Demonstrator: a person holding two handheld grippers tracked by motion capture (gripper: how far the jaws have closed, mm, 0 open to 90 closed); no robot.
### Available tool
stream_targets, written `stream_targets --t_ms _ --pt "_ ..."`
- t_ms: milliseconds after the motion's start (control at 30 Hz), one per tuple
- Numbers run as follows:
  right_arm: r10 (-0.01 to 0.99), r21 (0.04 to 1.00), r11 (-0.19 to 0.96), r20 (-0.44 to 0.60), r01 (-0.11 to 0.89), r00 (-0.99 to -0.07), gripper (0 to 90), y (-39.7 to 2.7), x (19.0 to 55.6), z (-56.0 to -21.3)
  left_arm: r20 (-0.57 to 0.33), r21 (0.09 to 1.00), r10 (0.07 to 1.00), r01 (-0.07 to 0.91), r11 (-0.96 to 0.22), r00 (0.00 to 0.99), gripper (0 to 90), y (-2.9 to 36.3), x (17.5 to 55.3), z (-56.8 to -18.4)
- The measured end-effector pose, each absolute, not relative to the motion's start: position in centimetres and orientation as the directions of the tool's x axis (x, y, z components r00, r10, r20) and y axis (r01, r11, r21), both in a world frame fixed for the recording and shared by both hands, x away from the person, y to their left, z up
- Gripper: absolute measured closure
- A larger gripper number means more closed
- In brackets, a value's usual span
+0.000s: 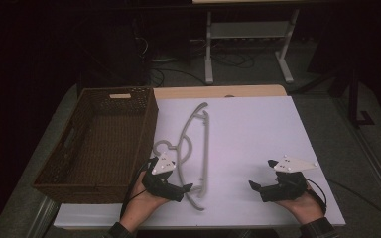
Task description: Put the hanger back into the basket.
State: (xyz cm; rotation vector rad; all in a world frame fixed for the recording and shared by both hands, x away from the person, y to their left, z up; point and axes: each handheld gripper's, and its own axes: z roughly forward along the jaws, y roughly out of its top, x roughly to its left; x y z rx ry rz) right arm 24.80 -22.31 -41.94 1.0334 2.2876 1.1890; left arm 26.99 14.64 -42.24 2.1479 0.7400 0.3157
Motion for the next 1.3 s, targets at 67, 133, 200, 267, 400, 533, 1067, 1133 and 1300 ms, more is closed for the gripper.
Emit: stream_targets --t_ms 67,133,200,267,400,533,1067,1133,1300 --pt "0.746 0.815 0.376 0.016 0.44 -0.666 4.7 -22.3 24.8 -41.9 -0.027 0.776 0.604 0.398 -0.49 0.797 5.8 14.6 27.0 -42.2" --pt "0.745 0.816 0.377 0.014 0.438 -0.667 4.8 -22.3 24.8 -41.9 -0.028 0.773 0.606 0.401 -0.491 0.795 5.8 14.5 27.0 -42.2" --pt "0.746 0.816 0.377 0.013 0.438 -0.666 4.8 -22.3 24.8 -41.9 -0.025 0.769 0.612 0.407 -0.493 0.79 5.9 14.4 27.0 -42.2" --pt "0.747 0.816 0.377 0.013 0.439 -0.665 4.8 -22.3 24.8 -41.9 -0.026 0.767 0.616 0.411 -0.493 0.787 6.4 14.3 27.1 -42.2" --pt "0.749 0.816 0.376 0.011 0.438 -0.663 5.0 -22.3 24.8 -41.8 -0.012 0.76 0.637 0.421 -0.495 0.771 7.5 13.9 27.7 -41.8" --pt "0.75 0.82 0.373 0.009 0.435 -0.661 5.1 -22.4 24.8 -41.8 -0.01 0.757 0.649 0.43 -0.492 0.761 8.1 13.5 28.6 -41.5" --pt "0.748 0.818 0.374 0.012 0.436 -0.663 5.1 -22.5 25.0 -41.8 -0.117 0.731 0.624 0.492 -0.472 0.772 18.6 9.9 34.4 -41.9" --pt "0.749 0.819 0.372 0.013 0.437 -0.662 5.1 -22.5 25.0 -41.8 -0.118 0.725 0.622 0.495 -0.479 0.774 20.6 9.3 35.0 -42.1" --pt "0.753 0.819 0.366 0.018 0.442 -0.658 5.2 -22.6 25.0 -41.8 -0.102 0.702 0.635 0.508 -0.499 0.766 25.8 7.9 36.1 -42.9"
